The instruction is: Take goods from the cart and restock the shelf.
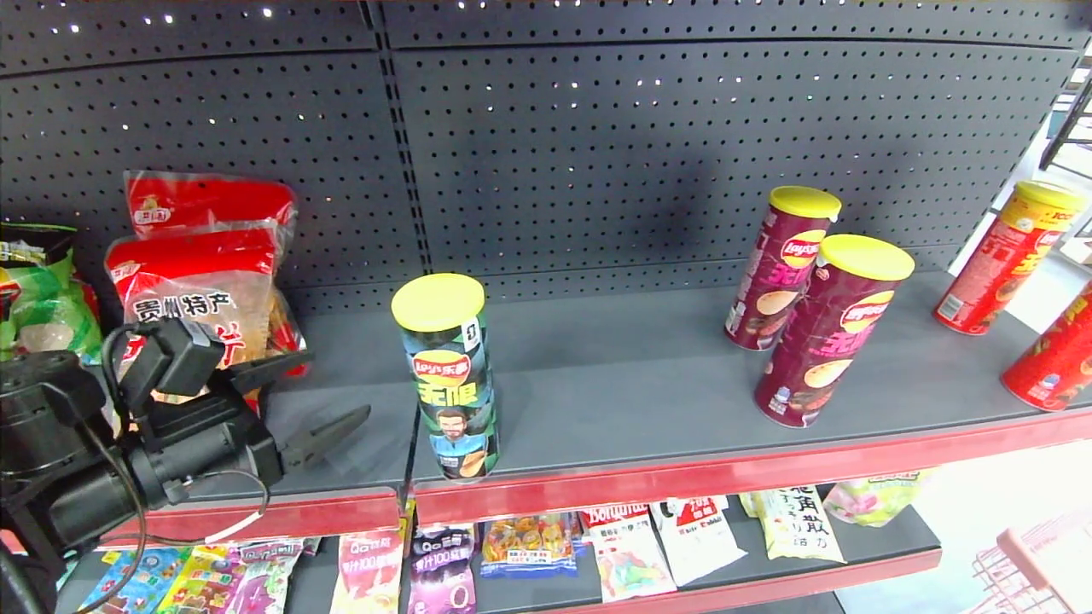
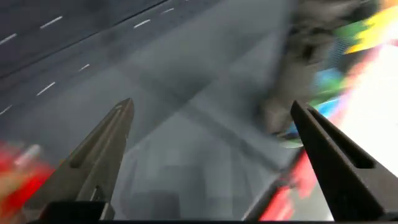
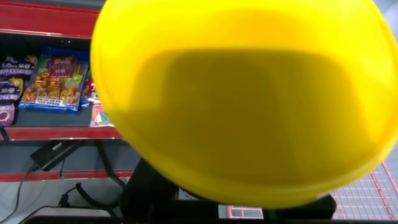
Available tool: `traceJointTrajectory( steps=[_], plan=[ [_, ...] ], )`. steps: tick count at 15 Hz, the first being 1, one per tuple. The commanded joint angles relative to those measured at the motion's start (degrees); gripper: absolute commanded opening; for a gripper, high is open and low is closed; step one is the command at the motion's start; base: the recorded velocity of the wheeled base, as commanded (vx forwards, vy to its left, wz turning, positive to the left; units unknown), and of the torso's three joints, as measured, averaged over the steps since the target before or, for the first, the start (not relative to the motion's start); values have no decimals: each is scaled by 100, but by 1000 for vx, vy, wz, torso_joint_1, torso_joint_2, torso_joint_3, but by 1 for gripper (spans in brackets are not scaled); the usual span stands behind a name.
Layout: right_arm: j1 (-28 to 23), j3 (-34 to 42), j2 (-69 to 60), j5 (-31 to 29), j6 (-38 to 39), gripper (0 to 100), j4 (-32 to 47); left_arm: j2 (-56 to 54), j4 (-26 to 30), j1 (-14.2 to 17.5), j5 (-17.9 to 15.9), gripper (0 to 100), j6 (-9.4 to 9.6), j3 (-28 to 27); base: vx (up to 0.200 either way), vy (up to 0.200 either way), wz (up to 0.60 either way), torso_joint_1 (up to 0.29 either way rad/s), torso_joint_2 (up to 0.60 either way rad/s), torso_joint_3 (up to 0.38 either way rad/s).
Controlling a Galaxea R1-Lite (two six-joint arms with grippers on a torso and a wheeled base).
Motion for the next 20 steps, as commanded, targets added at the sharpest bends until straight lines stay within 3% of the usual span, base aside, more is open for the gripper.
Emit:
traceJointTrajectory(
  steps=[1, 2, 3, 6, 7, 9, 11, 12, 13, 15, 16, 17, 18, 19, 20],
  plan=[
    [14, -101, 211, 5, -11, 0, -48, -378, -14, 252, 465, 100, -263, 177, 0, 0, 0, 0, 0, 0],
    [14, -162, 308, 14, -20, 0, -56, -474, -14, 261, 623, 100, -386, 168, 0, 0, 0, 0, 0, 0],
    [14, -496, 694, 5, -20, 0, -48, -773, 21, 270, 1151, 100, -711, 80, 0, 0, 0, 0, 0, 0],
    [-13, -1270, 1767, -101, -46, 0, -48, -1362, 241, 261, 2408, 100, -720, 300, 0, 0, 0, 0, 0, 0],
    [-4, -1402, 1995, -101, -134, 0, -48, -1705, 610, 278, 2706, 100, -649, 317, 0, 0, 0, 0, 0, 0],
    [251, -1279, 2250, 119, -151, 0, -223, -2847, 2341, 349, 3111, 100, -579, 107, 0, 0, 0, 0, 0, 0],
    [330, -1156, 2259, 154, -187, 0, -417, -4122, 4820, 366, 3102, 100, -676, -561, 0, 0, 0, 0, 0, 0],
    [330, -1156, 2259, 154, -195, 0, -417, -4429, 5400, 358, 3067, 100, -755, -711, 0, 0, 0, 0, 0, 0],
    [339, -1129, 2259, 172, -187, 0, -417, -5308, 6745, 147, 2733, 100, -939, -895, 0, 0, 0, 0, 0, 0],
    [357, -1024, 2232, 286, -195, 0, -426, -6433, 8098, -337, 2003, 100, -869, -957, 0, 0, 0, 0, 0, 0],
    [374, -1015, 2206, 357, -195, 0, -434, -6767, 8581, -759, 1898, 100, -641, -957, 0, 0, 0, 0, 0, 0],
    [365, -1024, 2206, 357, -195, 0, -434, -6794, 8669, -873, 1924, 100, -544, -931, 0, 0, 0, 0, 0, 0],
    [365, -1033, 2188, 357, -195, 0, -452, -6671, 8704, -882, 2320, 100, -315, -860, 0, 0, 0, 0, 0, 0],
    [357, -1006, 2153, 357, -187, 0, -505, -6477, 8590, -688, 3172, 100, -245, -755, 0, 0, 0, 0, 0, 0],
    [357, -962, 2039, 365, -195, 0, -505, -6407, 8063, -600, 4007, 100, -298, -509, 0, 0, 0, 0, 0, 0]
  ],
)
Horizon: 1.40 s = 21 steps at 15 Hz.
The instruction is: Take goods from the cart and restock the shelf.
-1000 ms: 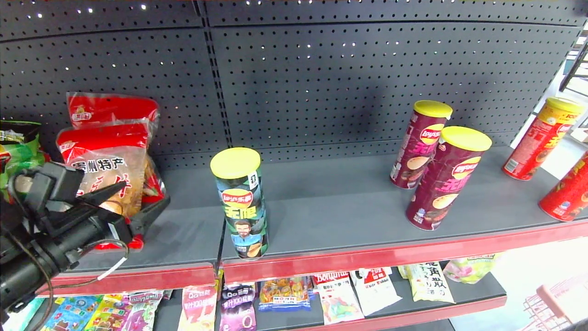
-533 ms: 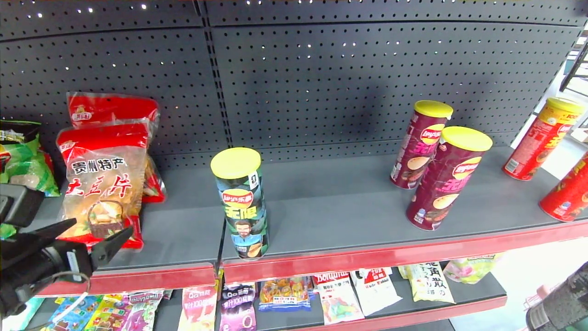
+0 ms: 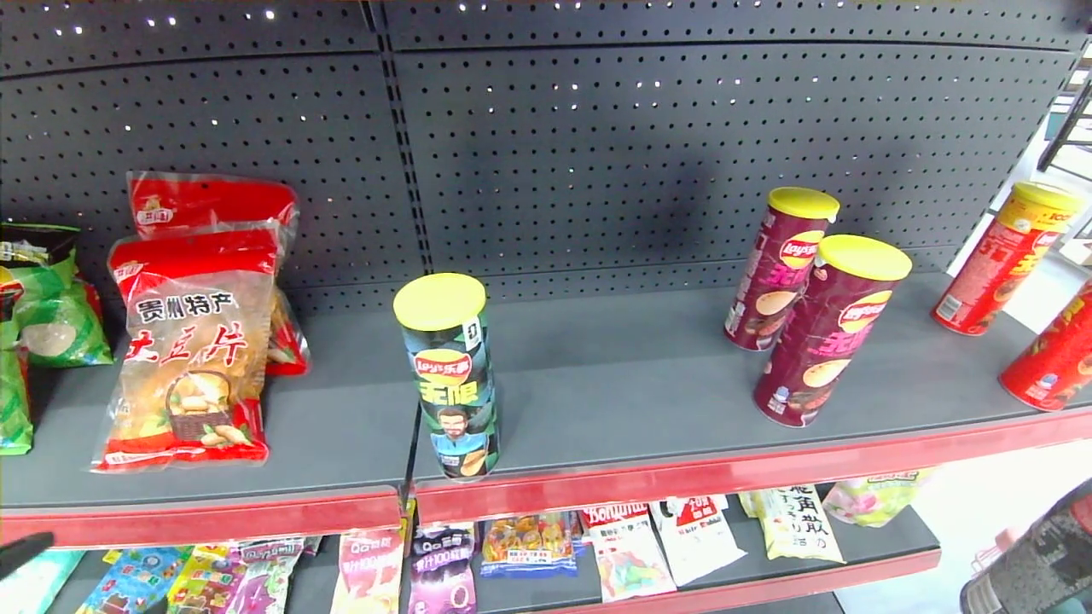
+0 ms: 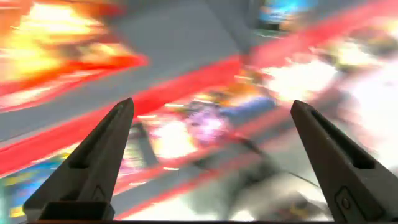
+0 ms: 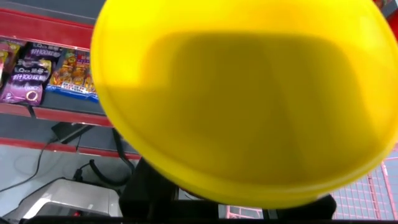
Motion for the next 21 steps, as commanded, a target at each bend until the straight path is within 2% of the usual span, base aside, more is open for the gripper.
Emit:
traceJointTrajectory(
  steps=[1, 3, 5, 7, 11, 17, 21],
  plan=[
    [11, 109, -148, -8, -8, 0, -4, -18, -594, 140, 977, 100, 56, 432, 0, 0, 0, 0, 0, 0],
    [19, 241, -201, -8, -8, 0, -12, -88, -673, 140, 1144, 100, 91, 599, 0, 0, 0, 0, 0, 0],
    [11, 259, -227, -8, -25, 0, -12, 9, -691, 140, 1135, 100, 188, 511, 0, 0, 0, 0, 0, 0],
    [11, 215, -218, -8, -34, 0, -12, 228, -717, 131, 1117, 100, 197, 414, 0, 0, 0, 0, 0, 0],
    [19, 223, -218, -8, -183, 0, -12, 70, -700, 96, 801, 100, 205, 563, 0, 0, 0, 0, 0, 0],
    [19, 259, -271, 1, -192, 0, -12, -35, -709, 87, 748, 100, 240, 722, 0, 0, 0, 0, 0, 0],
    [19, 259, -253, 1, -192, 0, -12, -18, -709, 87, 731, 100, 443, 722, 0, 0, 0, 0, 0, 0]
  ],
)
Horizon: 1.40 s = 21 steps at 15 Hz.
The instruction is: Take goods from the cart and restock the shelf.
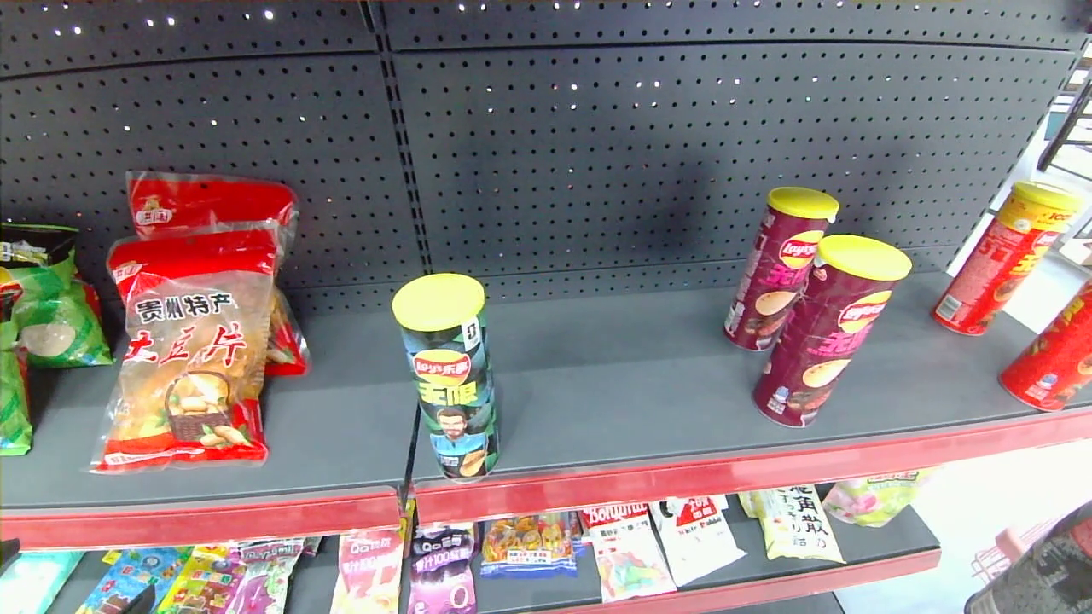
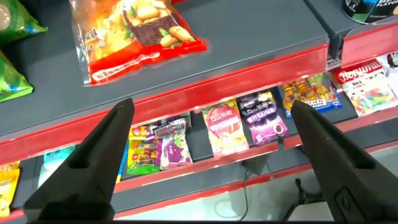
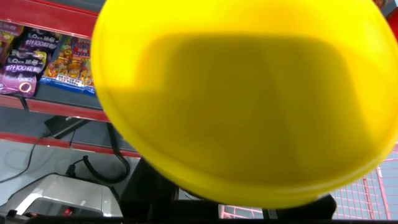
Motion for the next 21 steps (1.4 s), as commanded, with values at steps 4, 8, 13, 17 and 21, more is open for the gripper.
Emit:
traceJointTrajectory(
  steps=[4, 8, 13, 17, 21],
  plan=[
    [2, 0, 33, 1, -12, 0, 1, 65, 7, 11, 19, 100, 51, 20, -100, 0, 0, 0, 1, 1],
    [-7, 9, 33, -8, -12, 0, 1, 48, -2, 2, 2, 100, 174, 20, -50, 0, 0, 3, 1, -1],
    [2, 9, 33, 1, -3, 0, 1, 4, 7, 2, 2, 100, 210, 37, 0, 0, 360, 3, 3, 0],
    [2, 0, 33, 1, -3, 0, -8, -119, 7, 2, 2, 100, 315, 108, 0, 0, 600, 6, 4, 2],
    [2, -334, 376, 256, -12, 0, -201, -761, 42, 2, 10, 100, 605, 406, 0, 0, 300, 2, 2, -1]
  ],
)
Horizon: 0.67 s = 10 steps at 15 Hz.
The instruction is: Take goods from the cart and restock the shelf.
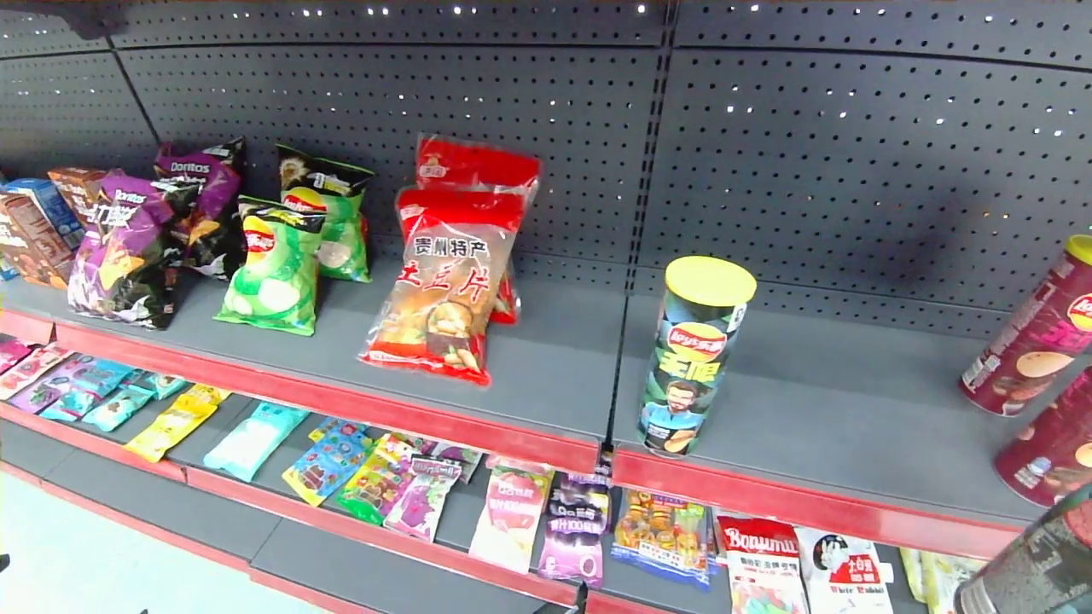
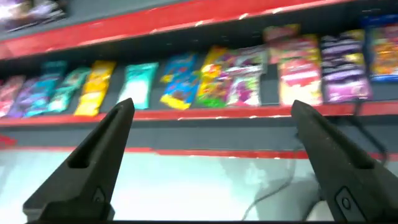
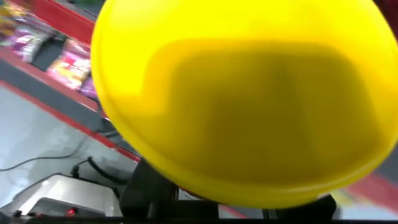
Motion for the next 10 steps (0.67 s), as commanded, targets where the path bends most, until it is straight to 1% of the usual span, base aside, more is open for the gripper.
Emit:
traceJointTrajectory(
  steps=[1, 3, 4, 5, 6, 7, 8, 10],
  plan=[
    [-6, -249, 521, 172, -6, 0, -339, -526, 16, -3, 22, 100, 201, 248, 0, 0, 0, 0, 0, 0],
    [-6, -372, 1145, 339, 3, 0, -910, -632, 16, 6, 57, 100, 218, 283, 0, 0, 0, 0, 0, 0],
    [3, -390, 1242, 366, 3, 0, -998, -614, 7, 6, 66, 100, 218, 274, 0, 0, 0, 0, 0, 0],
    [-6, -407, 1585, 375, 12, 0, -1376, -684, 7, 6, 83, 100, 209, 256, 0, 0, 0, 0, 0, 0],
    [-6, -372, 1637, 375, 3, 0, -1455, -702, 16, 23, 127, 100, 218, 230, 0, 0, 0, 0, 0, 0],
    [-6, -302, 1628, 375, -6, 0, -1508, -632, 16, 32, 356, 100, 218, 177, 0, 0, 0, 0, 0, 0],
    [-6, -258, 1628, 375, -6, 0, -1508, -482, 16, 32, 497, 100, 209, 107, 0, 0, 0, 0, 0, 0],
    [-6, -232, 1628, 375, 3, 0, -1516, -377, -19, 15, 374, 100, 201, 63, 0, 0, 0, 0, 0, 0]
  ],
)
